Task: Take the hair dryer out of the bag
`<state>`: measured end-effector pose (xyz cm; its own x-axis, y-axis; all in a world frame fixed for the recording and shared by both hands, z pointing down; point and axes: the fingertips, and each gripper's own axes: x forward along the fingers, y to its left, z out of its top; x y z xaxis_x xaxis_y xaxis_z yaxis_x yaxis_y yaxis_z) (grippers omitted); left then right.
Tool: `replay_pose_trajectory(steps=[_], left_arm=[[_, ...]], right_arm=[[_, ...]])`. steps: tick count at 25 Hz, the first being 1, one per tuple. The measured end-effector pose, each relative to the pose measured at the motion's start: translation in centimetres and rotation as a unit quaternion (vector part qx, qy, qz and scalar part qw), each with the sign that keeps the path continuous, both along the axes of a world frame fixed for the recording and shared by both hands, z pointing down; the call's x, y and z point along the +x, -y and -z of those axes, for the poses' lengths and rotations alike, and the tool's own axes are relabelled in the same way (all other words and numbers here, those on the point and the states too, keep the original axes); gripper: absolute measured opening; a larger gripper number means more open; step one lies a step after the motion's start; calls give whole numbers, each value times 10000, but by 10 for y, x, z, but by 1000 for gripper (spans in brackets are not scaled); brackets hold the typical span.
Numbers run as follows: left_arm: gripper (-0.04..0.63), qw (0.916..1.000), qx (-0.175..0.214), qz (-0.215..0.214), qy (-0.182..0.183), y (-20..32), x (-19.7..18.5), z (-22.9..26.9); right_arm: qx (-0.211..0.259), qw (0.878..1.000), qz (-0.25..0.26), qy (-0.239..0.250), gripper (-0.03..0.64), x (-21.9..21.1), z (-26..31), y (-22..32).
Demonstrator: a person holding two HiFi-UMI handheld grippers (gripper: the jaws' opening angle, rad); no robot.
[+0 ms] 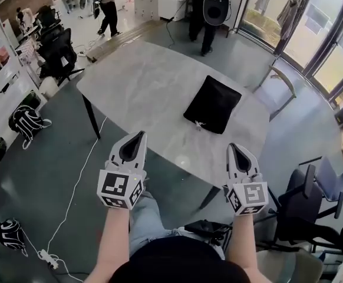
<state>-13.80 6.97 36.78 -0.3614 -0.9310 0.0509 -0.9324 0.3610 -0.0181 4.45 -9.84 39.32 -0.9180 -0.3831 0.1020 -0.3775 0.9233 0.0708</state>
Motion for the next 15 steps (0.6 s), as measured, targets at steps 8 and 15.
replay_pose_trajectory(steps=[8, 15], left_arm=[[9, 9935, -211, -1121, -17, 72, -109, -13], [9, 9694, -582, -2384, 99, 140, -146, -25]], right_arm=[[-154, 9954, -941, 84, 25, -101, -6, 31], [-248, 9799, -1980, -50, 25, -129, -14, 47]])
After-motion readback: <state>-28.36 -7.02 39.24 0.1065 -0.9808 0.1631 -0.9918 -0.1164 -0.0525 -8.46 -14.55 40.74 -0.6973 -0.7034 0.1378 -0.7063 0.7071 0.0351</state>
